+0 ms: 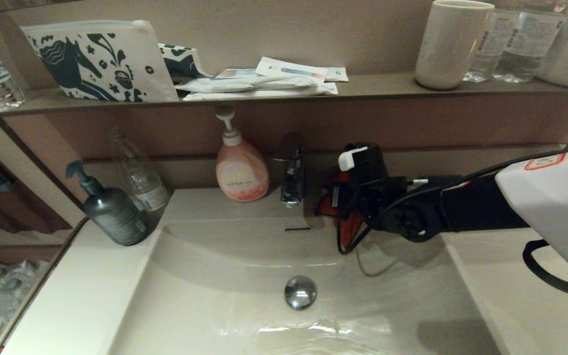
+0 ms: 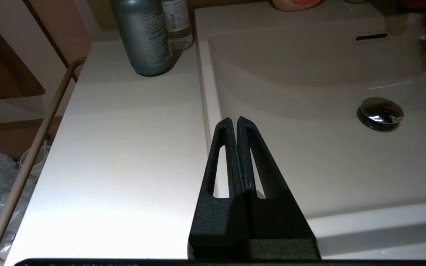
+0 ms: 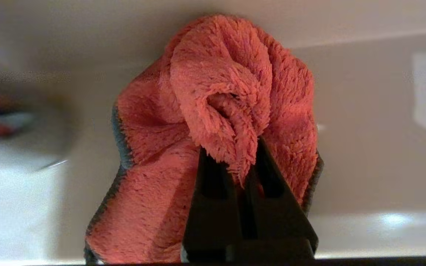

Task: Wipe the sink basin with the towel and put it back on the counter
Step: Wipe the sink

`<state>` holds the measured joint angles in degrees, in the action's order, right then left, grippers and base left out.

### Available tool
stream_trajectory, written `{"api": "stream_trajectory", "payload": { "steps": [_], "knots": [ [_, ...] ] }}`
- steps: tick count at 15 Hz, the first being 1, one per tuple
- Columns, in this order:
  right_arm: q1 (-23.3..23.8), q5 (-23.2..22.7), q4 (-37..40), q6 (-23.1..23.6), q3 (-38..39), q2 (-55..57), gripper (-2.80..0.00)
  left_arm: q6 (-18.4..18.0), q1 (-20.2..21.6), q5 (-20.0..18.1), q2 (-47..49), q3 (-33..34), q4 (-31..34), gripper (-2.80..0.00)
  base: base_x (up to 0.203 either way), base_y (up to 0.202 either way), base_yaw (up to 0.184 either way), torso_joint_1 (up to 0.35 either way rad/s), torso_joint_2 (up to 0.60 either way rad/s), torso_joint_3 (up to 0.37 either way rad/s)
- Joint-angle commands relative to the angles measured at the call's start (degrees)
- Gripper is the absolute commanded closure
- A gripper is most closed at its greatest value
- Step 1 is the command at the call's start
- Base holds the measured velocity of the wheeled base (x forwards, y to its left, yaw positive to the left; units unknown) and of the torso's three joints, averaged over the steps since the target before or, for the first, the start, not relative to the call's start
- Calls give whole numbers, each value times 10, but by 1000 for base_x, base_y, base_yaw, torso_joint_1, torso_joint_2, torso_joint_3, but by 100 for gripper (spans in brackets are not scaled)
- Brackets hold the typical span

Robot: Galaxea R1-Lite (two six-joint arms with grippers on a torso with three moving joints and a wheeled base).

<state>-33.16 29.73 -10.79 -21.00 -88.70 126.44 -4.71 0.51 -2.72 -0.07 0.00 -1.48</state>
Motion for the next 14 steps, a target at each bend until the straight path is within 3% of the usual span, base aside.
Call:
{"api": "stream_trajectory", "payload": {
  "steps": [1, 9, 14],
  "knots": [
    [18, 1, 1, -1, 19, -21, 0, 0, 0, 0, 1, 0, 0, 0, 0, 0, 0, 0, 0, 0],
    [129, -14, -1, -2, 162, -121, 0, 0, 0, 0, 1, 0, 0, 0, 0, 0, 0, 0, 0, 0],
    [104, -14, 0, -2, 169, -123, 0, 0, 0, 0, 1, 0, 0, 0, 0, 0, 0, 0, 0, 0]
  ]
}}
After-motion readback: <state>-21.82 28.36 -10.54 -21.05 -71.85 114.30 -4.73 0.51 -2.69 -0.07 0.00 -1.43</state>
